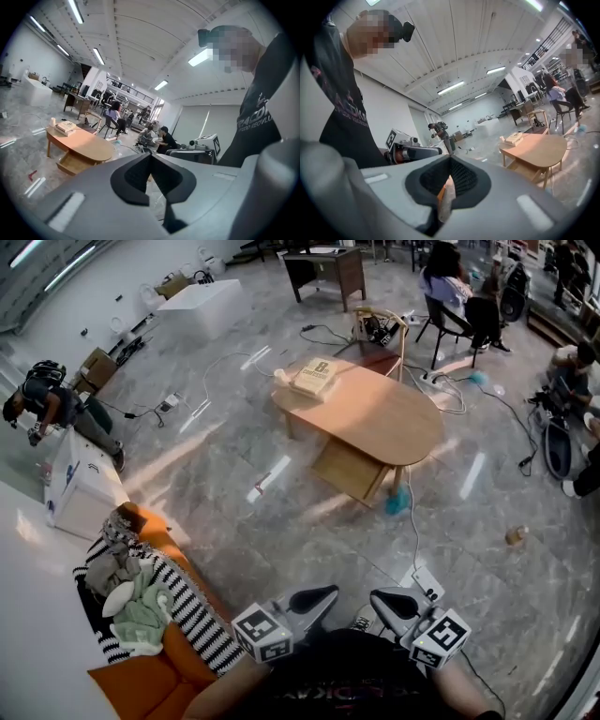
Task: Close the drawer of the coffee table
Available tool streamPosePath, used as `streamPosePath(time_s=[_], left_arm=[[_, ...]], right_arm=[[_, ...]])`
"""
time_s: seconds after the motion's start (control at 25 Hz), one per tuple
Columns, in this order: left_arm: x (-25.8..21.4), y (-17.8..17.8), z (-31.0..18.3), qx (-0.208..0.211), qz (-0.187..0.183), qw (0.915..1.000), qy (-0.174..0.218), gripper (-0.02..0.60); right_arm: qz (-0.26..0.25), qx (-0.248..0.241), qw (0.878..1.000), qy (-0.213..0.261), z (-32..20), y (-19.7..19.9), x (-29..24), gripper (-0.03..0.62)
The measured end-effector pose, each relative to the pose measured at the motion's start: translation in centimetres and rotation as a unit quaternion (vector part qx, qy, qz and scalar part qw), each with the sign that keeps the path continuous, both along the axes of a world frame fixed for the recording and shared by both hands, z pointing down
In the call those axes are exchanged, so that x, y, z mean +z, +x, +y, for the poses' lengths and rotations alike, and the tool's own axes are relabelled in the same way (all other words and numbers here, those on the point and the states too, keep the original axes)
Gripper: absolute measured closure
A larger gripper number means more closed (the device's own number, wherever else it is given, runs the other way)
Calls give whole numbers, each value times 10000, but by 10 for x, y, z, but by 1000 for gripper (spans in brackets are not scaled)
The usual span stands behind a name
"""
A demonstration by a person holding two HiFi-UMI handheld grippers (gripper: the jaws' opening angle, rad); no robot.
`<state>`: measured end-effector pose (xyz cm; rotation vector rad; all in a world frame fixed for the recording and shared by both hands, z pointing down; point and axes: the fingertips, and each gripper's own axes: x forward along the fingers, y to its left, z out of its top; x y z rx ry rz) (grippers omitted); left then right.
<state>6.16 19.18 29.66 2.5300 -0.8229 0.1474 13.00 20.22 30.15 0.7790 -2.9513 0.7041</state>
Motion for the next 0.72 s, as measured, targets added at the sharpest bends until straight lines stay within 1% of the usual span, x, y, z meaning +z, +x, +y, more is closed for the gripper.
streamPosePath(time_s=[0.12,0.28,0.48,0.72], left_arm=[[-4,-16,-5,-248,-101,9996,96,577],[-1,-32,-12,-380,-123,9992,84,577],[7,-44,-30,-324,-70,9994,50,577],[19,-79,-72,-114,9,9999,7,577]], right_arm=[[-55,-8,10000,27,-3,-4,-2,595],[-82,72,9999,71,-13,-9,-2,595],[-22,275,9996,39,-29,-11,1,595],[132,619,9980,-71,-63,-35,14,595]])
